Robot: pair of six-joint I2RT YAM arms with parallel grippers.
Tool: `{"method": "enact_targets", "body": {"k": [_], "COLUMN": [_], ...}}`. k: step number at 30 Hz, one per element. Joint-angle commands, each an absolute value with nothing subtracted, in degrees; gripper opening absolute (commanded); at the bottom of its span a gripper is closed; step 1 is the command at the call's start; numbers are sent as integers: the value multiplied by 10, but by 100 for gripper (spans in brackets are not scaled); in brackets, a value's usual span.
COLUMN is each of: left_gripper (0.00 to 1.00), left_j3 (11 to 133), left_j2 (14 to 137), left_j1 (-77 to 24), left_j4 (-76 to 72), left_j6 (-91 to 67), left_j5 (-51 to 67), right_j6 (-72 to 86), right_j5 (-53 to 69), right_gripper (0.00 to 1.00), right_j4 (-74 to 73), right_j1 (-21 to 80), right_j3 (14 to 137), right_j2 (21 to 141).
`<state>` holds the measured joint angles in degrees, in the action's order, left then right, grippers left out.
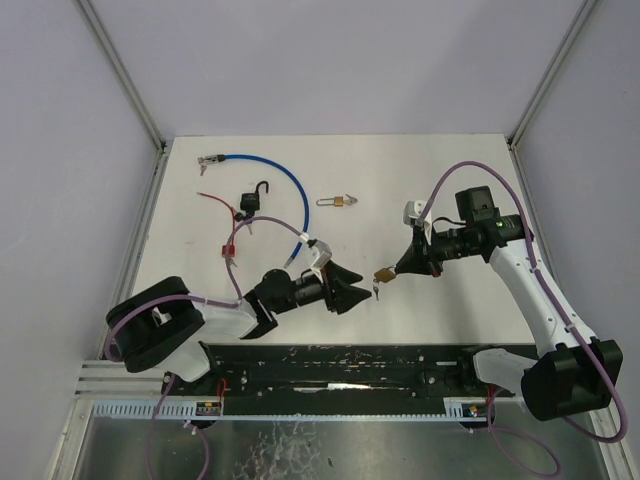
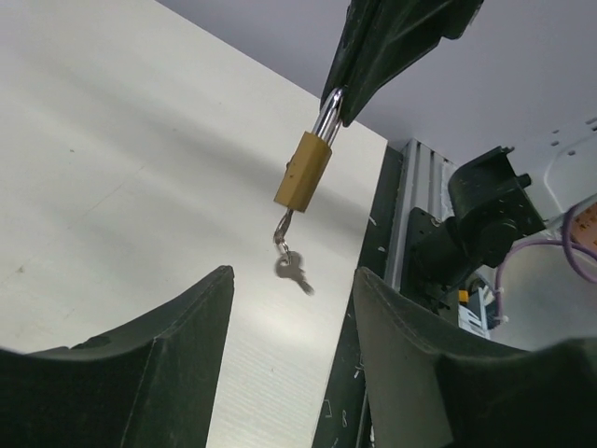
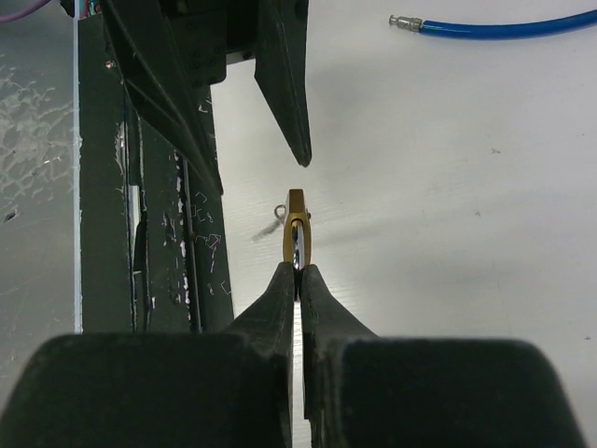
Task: Lock with the key
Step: Lock the lock.
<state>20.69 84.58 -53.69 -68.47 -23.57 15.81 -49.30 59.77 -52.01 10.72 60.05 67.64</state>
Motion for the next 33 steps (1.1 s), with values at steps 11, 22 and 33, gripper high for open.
{"method": "enact_targets", "body": {"k": [11,22,33], "left_gripper": [45,41,42], "left_j3": [273,279,285], "left_j2": [899,901,897], "left_j1": [-580,-582,-581], "left_j4": [-640,-639,-622], "left_j6": [-172,-184,-172], "left_j5": [44,55,65], "right_j6": [-503,-509,-517], "right_j5": [641,643,651], "right_gripper": [0,0,0], "right_j4": [-519,-521,-529], "right_j1": [102,102,102], "right_j3": [594,594,597], "right_j2": [666,671,689]}}
